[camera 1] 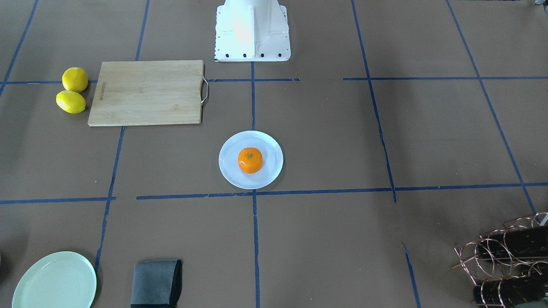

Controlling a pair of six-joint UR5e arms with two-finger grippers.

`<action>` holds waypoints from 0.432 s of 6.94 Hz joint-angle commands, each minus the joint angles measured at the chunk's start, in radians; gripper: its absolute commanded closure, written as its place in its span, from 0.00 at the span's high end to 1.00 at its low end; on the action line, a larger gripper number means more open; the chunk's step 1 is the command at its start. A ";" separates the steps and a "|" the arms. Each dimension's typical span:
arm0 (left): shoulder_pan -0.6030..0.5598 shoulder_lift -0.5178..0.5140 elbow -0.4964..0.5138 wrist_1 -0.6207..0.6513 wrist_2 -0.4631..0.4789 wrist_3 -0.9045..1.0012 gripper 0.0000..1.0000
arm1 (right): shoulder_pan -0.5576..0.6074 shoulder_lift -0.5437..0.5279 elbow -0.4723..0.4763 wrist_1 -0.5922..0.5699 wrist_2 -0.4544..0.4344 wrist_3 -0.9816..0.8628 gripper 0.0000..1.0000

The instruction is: Pick orange to plate

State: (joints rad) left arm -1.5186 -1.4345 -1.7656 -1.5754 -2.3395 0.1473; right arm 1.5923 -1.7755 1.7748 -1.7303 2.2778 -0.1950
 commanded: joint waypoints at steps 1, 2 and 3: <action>0.000 0.000 0.002 0.000 0.000 0.000 1.00 | 0.000 0.002 0.000 0.000 0.000 0.000 1.00; 0.000 0.000 0.002 0.000 0.000 0.000 1.00 | 0.000 0.002 0.000 0.000 0.005 -0.001 1.00; 0.000 0.000 0.002 0.000 0.000 0.000 1.00 | 0.000 0.002 0.000 0.002 0.005 0.000 1.00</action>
State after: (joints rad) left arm -1.5186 -1.4343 -1.7643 -1.5754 -2.3393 0.1473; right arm 1.5922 -1.7736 1.7748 -1.7300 2.2811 -0.1955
